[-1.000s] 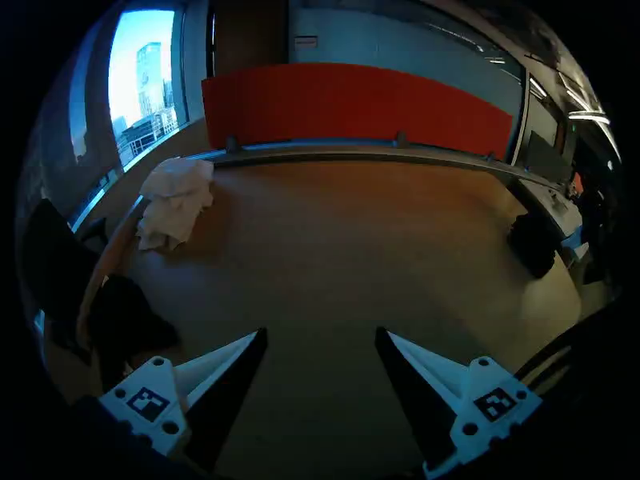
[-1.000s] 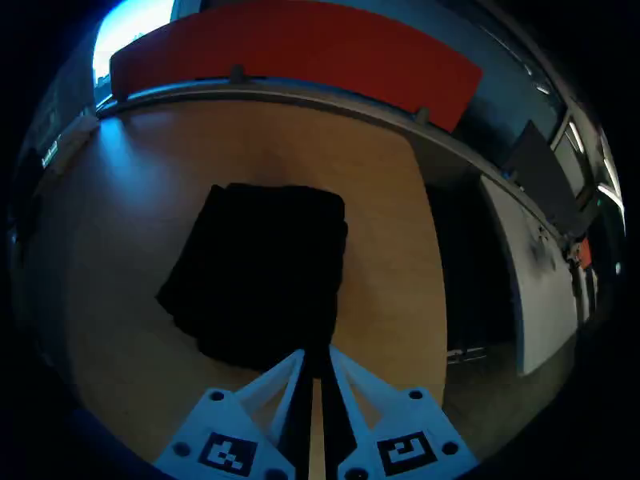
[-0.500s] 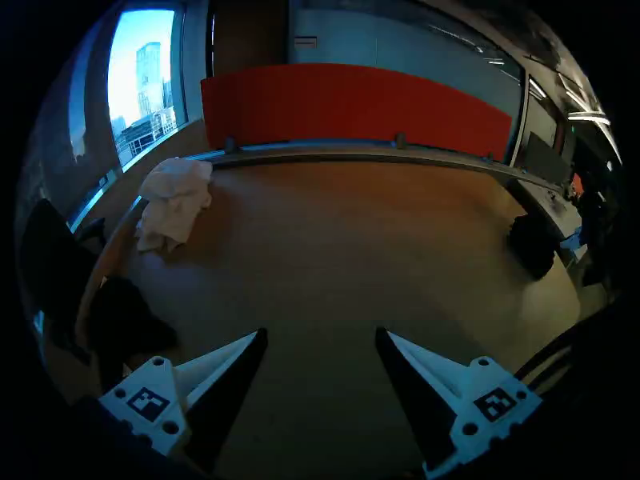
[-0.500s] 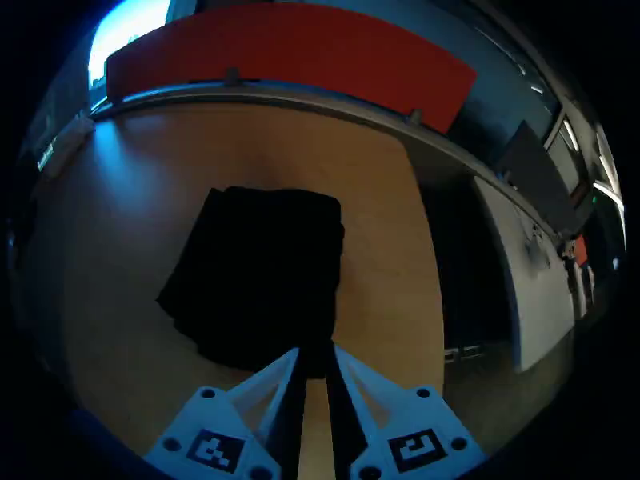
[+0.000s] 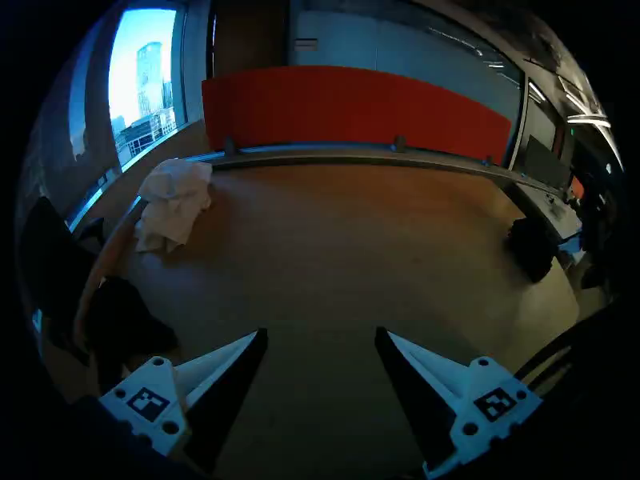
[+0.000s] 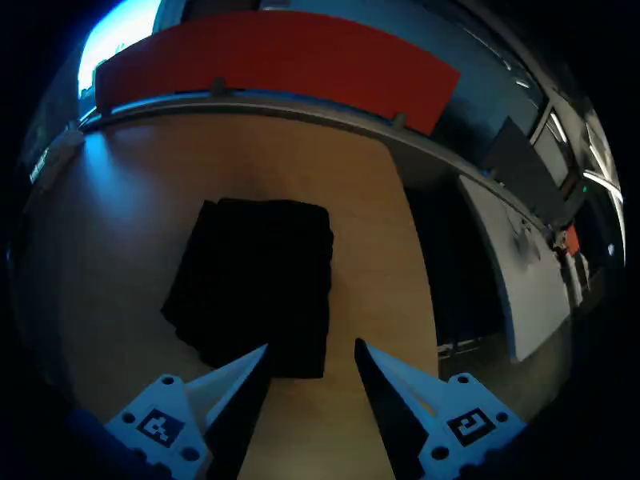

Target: Fold towel

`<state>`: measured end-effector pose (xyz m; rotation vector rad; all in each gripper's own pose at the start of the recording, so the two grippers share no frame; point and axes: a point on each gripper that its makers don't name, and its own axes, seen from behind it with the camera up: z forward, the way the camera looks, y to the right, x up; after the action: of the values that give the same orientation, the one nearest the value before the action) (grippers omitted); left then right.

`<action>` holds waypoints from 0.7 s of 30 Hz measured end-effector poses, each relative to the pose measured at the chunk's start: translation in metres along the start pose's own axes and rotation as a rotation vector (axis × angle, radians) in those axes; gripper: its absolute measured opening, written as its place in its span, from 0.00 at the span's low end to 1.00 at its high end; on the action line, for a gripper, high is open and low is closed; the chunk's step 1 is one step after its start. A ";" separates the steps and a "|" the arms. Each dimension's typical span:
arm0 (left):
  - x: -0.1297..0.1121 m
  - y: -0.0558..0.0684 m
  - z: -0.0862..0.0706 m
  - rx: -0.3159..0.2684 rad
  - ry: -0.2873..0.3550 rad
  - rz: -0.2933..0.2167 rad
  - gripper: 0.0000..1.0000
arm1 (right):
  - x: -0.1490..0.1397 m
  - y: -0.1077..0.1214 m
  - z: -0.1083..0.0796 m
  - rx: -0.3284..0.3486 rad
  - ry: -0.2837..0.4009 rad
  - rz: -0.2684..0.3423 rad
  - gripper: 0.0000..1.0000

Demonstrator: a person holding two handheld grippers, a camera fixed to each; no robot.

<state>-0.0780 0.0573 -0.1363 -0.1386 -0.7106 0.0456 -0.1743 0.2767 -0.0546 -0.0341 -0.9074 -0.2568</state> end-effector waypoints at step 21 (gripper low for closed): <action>0.008 -0.009 0.001 0.008 0.038 -0.022 1.00 | 0.049 -0.039 -0.022 0.018 0.184 0.159 0.96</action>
<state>-0.0724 0.0490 -0.1292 -0.1237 -0.6734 0.0253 -0.1370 0.2260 -0.0328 -0.0652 -0.7196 -0.1018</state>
